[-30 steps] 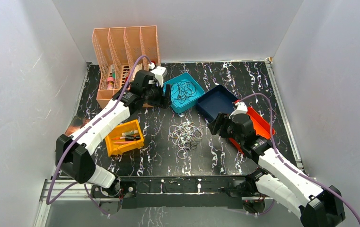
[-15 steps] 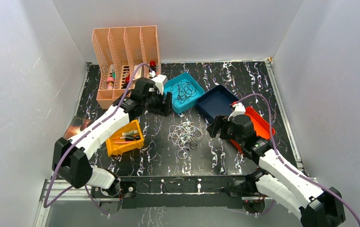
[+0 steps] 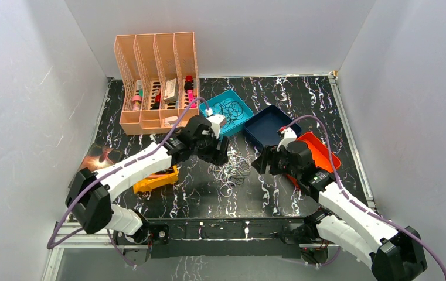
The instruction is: Untangle the cables
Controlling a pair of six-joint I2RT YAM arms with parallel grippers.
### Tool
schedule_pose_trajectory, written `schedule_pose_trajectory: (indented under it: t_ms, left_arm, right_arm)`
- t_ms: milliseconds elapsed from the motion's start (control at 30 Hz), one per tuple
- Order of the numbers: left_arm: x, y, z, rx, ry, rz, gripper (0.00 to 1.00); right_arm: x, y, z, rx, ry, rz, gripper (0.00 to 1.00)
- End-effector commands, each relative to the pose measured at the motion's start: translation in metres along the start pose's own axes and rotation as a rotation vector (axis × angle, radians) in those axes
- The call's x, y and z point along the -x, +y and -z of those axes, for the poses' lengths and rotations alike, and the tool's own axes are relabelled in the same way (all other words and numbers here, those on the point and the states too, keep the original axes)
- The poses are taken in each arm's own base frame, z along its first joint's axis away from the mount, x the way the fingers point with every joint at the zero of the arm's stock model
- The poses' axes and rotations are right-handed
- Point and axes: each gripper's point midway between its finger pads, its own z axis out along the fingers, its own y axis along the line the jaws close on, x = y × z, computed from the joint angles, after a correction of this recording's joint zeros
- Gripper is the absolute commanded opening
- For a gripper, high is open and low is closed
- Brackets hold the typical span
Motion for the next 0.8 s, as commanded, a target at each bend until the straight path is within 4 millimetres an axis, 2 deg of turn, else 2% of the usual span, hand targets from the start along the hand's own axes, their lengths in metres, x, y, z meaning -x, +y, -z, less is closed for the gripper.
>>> schedule_pose_trajectory:
  t_ms: [0, 133, 300, 367, 533, 767]
  left_arm:
    - [-0.003, -0.018, -0.012, -0.039, 0.002, -0.023, 0.67]
    - [-0.009, -0.036, -0.023, -0.081, 0.011, -0.050, 0.64]
    - [-0.024, -0.046, -0.035, -0.109, 0.037, -0.052, 0.60]
    - [-0.030, -0.048, -0.041, -0.112, 0.053, -0.053, 0.58]
    - [-0.034, -0.040, -0.044, -0.070, 0.044, -0.039, 0.54]
    - [-0.030, -0.015, -0.034, 0.070, -0.009, 0.006, 0.53]
  right_arm:
    - [0.010, 0.002, 0.001, 0.000, -0.030, -0.002, 0.77]
    - [0.006, -0.006, 0.000, -0.050, -0.033, -0.064, 0.70]
    - [-0.002, -0.017, 0.001, -0.116, -0.027, -0.149, 0.63]
    - [-0.008, -0.011, 0.000, -0.075, -0.008, -0.159, 0.63]
    - [-0.021, 0.034, -0.001, 0.210, 0.057, -0.107, 0.64]
    - [-0.048, 0.033, -0.012, 0.223, 0.133, -0.079, 0.66]
